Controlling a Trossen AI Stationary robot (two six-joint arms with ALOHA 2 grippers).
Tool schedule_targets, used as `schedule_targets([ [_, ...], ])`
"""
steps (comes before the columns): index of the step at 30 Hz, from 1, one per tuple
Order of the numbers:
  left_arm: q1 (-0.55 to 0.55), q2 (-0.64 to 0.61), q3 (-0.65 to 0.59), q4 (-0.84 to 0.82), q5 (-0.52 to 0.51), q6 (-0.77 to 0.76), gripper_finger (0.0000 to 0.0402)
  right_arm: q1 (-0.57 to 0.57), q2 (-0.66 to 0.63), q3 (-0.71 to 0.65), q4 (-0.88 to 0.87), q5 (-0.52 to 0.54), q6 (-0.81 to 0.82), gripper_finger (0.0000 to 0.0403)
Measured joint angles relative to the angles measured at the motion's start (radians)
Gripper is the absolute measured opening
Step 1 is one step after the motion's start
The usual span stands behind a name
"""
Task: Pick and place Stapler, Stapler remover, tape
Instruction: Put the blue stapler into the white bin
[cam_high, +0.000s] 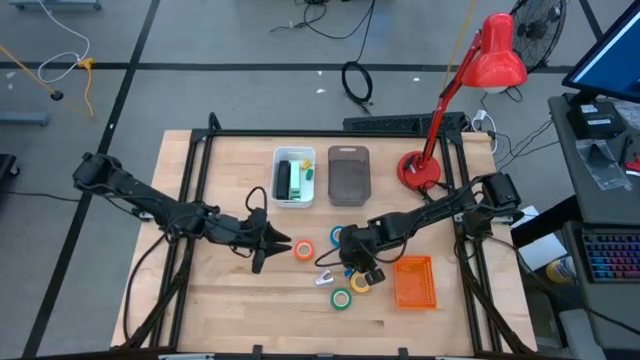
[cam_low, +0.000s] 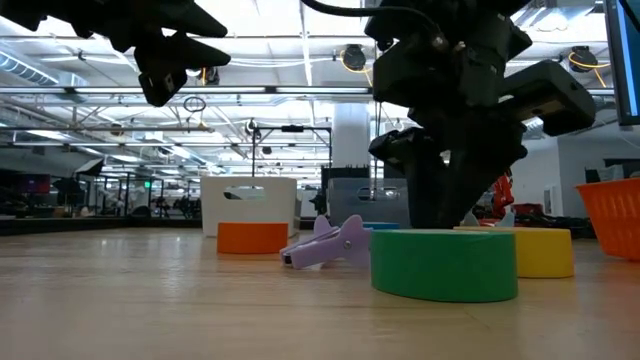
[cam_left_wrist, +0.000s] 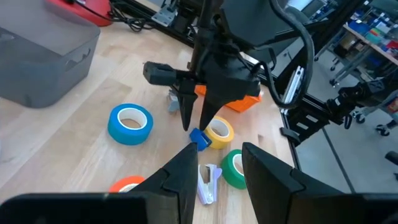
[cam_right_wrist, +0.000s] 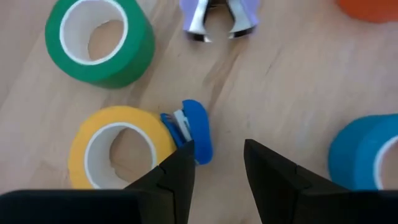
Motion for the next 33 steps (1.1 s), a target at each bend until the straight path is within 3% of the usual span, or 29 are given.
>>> schedule_targets([
  [33,0.001,0.000,0.001,-0.006,-0.017,-0.001,0.0127,-0.024,0.030,0.002,-0.008,0.034,-0.104,0.0130],
])
